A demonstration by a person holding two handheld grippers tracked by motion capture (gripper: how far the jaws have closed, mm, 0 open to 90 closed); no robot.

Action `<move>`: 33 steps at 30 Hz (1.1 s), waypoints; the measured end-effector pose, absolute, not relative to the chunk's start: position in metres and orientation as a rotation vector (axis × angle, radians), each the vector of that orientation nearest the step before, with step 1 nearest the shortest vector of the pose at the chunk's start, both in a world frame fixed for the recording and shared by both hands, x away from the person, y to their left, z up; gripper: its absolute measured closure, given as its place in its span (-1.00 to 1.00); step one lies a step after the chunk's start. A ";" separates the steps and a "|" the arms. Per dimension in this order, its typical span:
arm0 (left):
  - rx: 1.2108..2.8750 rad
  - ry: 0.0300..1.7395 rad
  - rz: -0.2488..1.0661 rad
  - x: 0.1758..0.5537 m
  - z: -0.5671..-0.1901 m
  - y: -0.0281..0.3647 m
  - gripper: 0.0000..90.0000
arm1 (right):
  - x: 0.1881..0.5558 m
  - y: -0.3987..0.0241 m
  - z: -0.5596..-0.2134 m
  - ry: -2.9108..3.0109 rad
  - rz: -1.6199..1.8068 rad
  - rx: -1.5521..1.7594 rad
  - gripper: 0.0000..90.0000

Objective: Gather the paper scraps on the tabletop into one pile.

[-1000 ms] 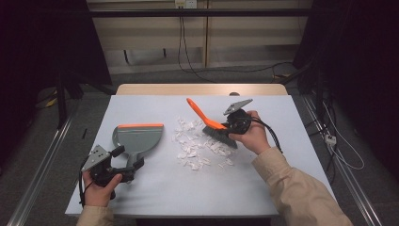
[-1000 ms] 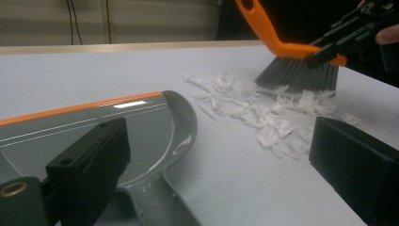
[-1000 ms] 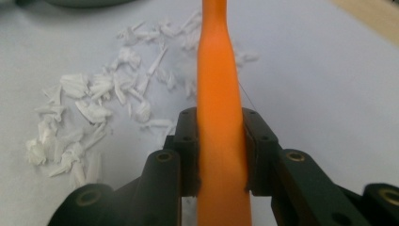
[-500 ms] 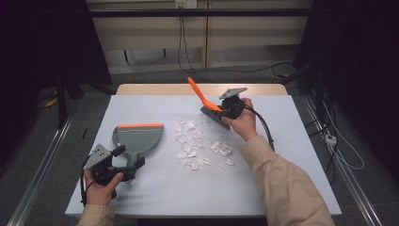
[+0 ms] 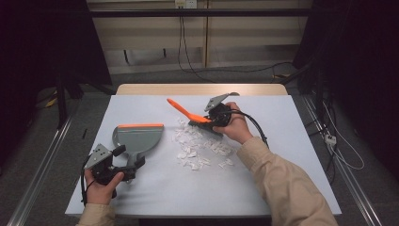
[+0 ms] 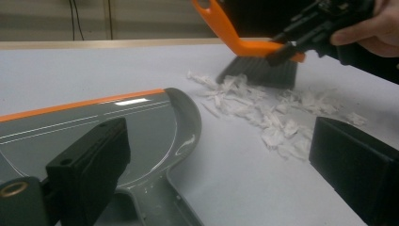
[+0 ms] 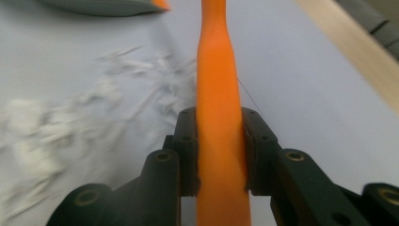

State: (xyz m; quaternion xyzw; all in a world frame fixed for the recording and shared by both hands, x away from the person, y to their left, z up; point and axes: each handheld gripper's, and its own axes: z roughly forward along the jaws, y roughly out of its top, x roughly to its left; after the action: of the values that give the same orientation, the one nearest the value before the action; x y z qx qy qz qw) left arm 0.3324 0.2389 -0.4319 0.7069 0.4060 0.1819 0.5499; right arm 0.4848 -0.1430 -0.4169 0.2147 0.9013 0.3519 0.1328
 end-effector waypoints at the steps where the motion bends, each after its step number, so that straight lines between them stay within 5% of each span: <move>1: 1.671 0.961 0.429 0.332 -0.432 0.239 -0.88 | 0.480 -0.144 -0.415 2.630 1.027 0.611 0.58; 9: 1.665 0.954 0.445 0.331 -0.428 0.236 -0.88 | 0.475 -0.157 -0.394 2.497 1.196 0.690 0.58; 25: 1.648 0.980 0.446 0.332 -0.432 0.236 -0.87 | 0.530 -0.111 -0.420 2.418 1.104 0.713 0.58; 33: 1.657 0.969 0.438 0.332 -0.434 0.238 -0.87 | 0.516 -0.088 -0.425 2.549 1.033 0.517 0.58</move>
State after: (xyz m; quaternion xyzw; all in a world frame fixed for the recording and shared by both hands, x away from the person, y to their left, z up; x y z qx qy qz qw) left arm 0.3323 0.2382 -0.4337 0.7010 0.4101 0.1854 0.5532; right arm 0.5162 -0.0884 -0.4246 0.1821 0.8974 0.3638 0.1707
